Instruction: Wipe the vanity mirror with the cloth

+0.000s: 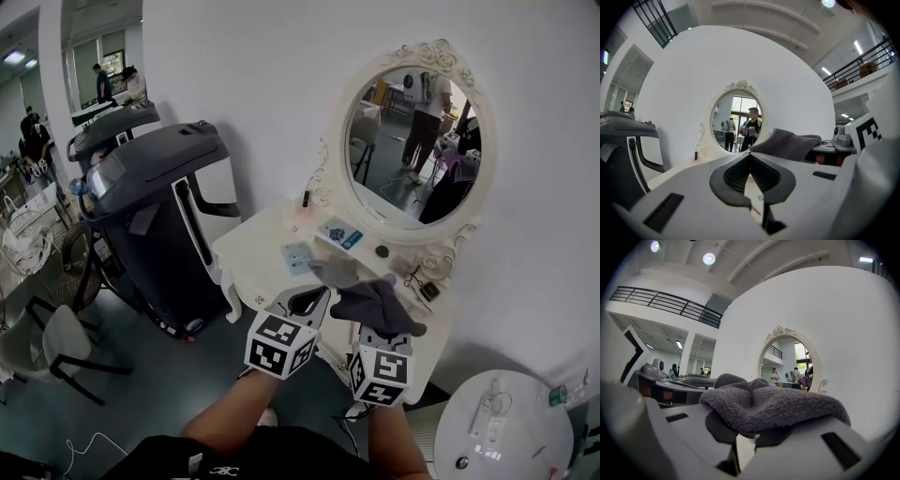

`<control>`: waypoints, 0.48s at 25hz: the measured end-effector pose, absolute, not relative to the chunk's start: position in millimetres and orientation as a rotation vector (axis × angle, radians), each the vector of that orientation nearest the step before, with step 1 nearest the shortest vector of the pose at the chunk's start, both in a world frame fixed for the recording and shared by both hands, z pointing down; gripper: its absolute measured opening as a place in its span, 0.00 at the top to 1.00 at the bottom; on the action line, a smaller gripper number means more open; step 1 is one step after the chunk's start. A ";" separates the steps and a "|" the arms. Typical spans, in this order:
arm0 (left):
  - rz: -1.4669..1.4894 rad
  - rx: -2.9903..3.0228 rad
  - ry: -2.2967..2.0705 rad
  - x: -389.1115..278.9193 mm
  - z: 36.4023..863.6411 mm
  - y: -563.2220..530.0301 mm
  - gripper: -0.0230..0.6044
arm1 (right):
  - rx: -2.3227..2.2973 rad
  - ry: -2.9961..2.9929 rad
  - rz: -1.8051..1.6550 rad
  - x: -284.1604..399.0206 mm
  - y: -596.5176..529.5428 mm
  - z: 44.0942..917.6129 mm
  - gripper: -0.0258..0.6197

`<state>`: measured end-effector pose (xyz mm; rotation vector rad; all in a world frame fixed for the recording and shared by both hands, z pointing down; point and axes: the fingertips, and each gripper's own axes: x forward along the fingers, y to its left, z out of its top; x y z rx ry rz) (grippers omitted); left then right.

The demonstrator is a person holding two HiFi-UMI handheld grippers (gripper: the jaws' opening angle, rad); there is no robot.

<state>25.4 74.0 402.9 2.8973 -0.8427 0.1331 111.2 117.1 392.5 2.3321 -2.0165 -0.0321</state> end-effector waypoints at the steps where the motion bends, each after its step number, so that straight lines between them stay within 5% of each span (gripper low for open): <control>1: 0.128 2.896 -0.835 23.8 402.3 68.5 0.96 | 2.331 -2.010 -0.038 108.6 112.4 391.0 0.92; 12: 0.107 2.901 -0.736 7.5 400.2 20.0 0.96 | 2.363 -1.950 -0.022 92.7 60.5 384.7 0.92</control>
